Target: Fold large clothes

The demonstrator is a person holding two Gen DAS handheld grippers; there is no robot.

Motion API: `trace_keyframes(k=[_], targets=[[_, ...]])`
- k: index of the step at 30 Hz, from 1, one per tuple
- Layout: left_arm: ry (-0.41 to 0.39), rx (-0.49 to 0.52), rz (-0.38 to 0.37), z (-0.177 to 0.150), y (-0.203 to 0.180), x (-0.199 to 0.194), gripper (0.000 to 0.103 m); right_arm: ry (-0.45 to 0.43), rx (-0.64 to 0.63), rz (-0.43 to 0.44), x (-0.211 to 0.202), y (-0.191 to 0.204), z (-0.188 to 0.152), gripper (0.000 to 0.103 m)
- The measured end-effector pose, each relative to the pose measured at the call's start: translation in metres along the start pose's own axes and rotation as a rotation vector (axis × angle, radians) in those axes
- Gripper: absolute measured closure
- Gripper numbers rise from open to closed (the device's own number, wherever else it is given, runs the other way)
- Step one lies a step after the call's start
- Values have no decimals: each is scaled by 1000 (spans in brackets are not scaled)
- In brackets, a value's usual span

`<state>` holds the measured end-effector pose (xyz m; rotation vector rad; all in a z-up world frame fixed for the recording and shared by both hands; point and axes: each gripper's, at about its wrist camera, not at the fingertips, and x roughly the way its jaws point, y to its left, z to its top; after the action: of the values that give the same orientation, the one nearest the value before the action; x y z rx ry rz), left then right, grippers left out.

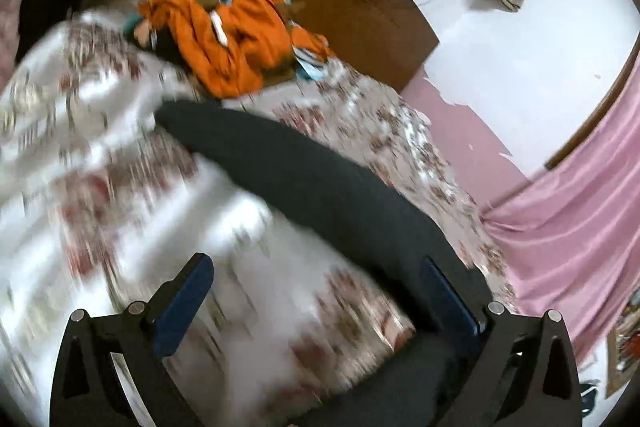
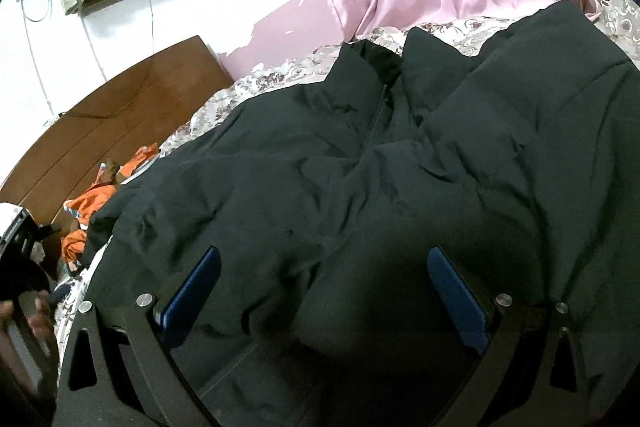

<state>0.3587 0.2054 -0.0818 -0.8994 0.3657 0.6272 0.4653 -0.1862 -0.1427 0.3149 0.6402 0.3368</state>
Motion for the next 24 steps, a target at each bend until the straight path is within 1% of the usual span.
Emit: trace_keyframes(k=[2,4,6,7,8,10,11,12,15,16,18,20,22,24], targets=[[10,-5,8,25,14,14,0,-1,0,1,1,-1,0,2],[42,-3,-8,50,31,33,0,-2,-2,1,2,0,0,1],[133,-17,-42,69,46,60,0,0,-1,2,2,0,-1,2],[177,-39,-69,75,54,73,0,0,-2,1,1,0,-1,1],[241,-72,-98,79,63,90,0,0,-2,1,1,-1,0,1],[326,-126,-127,81,76,114,0,-2,-2,3,2,-1,-1,1],[358,-161,-118,78,82,126,0,-3,-1,3,2,-1,-1,1],[373,-187,-104,77,87,134,0,-1,-2,1,2,-1,0,1],[400,-278,-110,71,101,155,0,5,-8,-10,4,0,2,1],[411,-322,-109,70,105,160,0,7,-9,-14,4,0,2,1],[406,-379,-110,70,111,164,0,14,-14,-24,6,1,4,1],[407,-426,-122,68,116,168,0,22,-20,-37,8,2,5,1],[428,-453,-140,68,118,171,0,25,-23,-44,9,3,7,1],[423,-479,-158,70,122,170,2,25,-25,-48,10,4,7,1]])
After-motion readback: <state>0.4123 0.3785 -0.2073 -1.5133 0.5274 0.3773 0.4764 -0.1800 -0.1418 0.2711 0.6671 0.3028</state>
